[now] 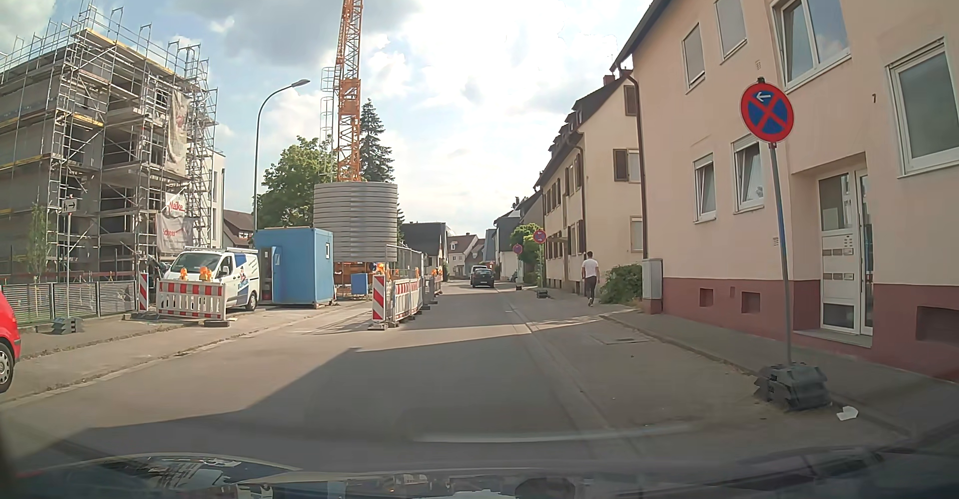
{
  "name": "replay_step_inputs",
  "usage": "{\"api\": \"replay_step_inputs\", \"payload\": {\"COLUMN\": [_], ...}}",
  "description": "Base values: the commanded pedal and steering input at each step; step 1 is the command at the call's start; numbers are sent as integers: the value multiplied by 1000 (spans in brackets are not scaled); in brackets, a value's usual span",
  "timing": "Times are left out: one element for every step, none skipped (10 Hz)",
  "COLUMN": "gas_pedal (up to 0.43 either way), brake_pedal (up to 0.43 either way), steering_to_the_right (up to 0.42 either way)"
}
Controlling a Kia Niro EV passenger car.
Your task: Follow the waypoints while adhering to traffic rules and regulations
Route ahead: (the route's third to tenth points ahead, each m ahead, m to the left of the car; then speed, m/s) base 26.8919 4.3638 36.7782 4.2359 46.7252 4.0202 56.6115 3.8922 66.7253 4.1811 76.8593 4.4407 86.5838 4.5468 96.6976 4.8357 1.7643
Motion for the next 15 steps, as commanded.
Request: {"api": "replay_step_inputs", "payload": {"gas_pedal": [240,240,240,197,189,189,189,189,189,189,189,189,189,169,150], "brake_pedal": [0,0,0,0,0,0,0,0,0,0,0,0,0,0,0], "steering_to_the_right": [-79,-74,-62,-50,-42,-35,-28,-22,-19,-19,-19,-17,-9,-1,0]}}
